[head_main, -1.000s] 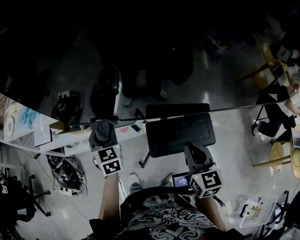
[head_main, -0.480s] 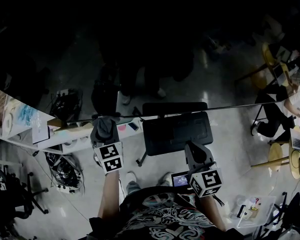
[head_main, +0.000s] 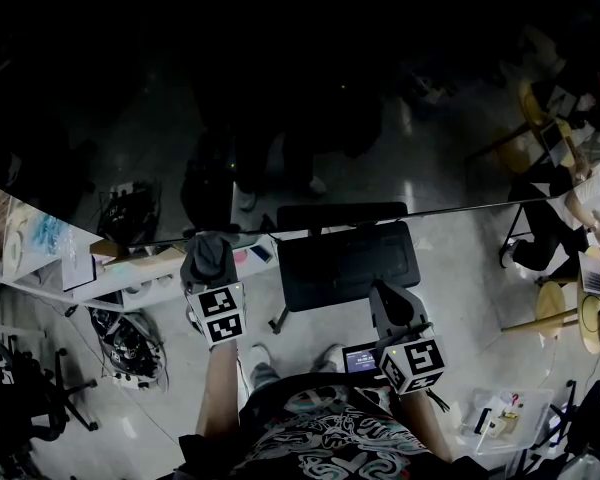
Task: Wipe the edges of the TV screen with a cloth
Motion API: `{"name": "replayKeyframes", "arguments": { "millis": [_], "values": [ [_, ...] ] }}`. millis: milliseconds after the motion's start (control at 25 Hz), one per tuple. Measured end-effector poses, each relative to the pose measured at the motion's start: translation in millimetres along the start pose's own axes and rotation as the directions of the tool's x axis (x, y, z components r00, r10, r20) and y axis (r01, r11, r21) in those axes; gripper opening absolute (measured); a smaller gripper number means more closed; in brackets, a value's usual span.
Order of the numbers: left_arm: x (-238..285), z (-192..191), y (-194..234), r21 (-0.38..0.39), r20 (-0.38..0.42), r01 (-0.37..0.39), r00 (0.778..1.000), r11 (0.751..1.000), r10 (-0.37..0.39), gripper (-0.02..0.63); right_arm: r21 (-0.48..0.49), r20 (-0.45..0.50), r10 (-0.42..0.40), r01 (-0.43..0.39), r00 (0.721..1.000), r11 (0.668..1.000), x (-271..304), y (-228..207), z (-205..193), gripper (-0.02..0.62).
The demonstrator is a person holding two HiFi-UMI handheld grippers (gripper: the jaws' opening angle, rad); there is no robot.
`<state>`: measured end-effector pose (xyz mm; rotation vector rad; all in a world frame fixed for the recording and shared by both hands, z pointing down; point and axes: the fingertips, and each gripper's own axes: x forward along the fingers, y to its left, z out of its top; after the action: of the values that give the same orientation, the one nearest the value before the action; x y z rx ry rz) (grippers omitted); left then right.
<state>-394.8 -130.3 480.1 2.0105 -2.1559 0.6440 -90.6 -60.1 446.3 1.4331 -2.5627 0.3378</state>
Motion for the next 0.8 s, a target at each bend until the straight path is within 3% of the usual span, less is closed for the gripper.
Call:
{"name": "replayKeyframes", "arguments": {
  "millis": [800],
  "values": [
    [-2.4, 10.9, -37.6, 0.017, 0.002, 0.018, 1.0, 1.0, -0.018, 0.196, 0.004, 0.023, -0.011, 0.011, 1.0, 1.0, -23.2, -30.4, 0.1, 0.035]
  ]
}}
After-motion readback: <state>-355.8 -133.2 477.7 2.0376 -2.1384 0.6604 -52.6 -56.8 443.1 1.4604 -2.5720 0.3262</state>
